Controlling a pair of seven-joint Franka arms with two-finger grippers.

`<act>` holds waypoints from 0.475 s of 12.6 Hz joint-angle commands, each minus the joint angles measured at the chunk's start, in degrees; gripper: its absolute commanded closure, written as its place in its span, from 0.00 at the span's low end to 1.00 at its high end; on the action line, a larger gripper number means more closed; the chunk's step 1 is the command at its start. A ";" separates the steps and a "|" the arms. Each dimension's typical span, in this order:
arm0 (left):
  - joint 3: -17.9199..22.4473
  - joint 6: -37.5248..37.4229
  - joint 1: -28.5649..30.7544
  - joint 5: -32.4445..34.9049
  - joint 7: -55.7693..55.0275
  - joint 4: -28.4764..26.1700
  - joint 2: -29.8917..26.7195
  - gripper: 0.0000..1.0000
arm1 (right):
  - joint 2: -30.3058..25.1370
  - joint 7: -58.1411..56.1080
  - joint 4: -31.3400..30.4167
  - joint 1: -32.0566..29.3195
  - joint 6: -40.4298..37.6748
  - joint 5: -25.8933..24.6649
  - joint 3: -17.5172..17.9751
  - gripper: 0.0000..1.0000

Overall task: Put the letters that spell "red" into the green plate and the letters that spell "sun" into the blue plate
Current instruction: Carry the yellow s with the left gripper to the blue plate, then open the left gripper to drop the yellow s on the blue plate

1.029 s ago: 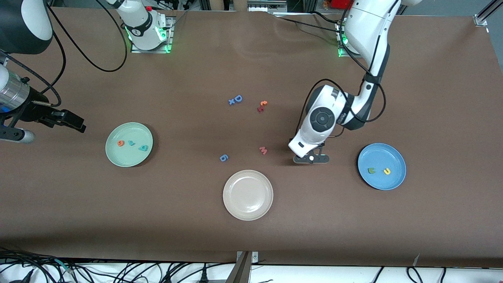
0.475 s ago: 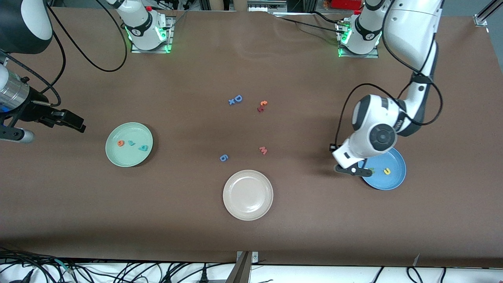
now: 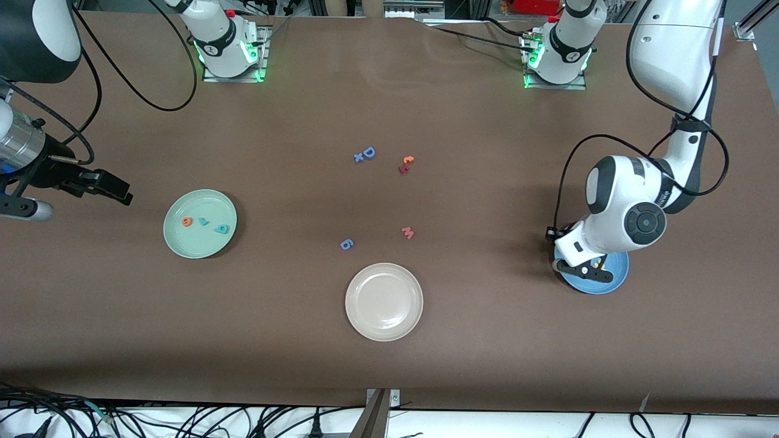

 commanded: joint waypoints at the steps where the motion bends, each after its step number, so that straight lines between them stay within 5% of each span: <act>1: -0.35 -0.74 2.58 4.17 4.37 2.07 0.29 0.82 | -1.08 0.08 -0.90 -0.70 0.60 -0.26 0.60 0.00; 6: -0.35 -0.74 5.22 4.53 11.32 6.64 3.54 0.73 | -1.08 0.17 -0.81 -0.70 0.69 -0.08 0.51 0.00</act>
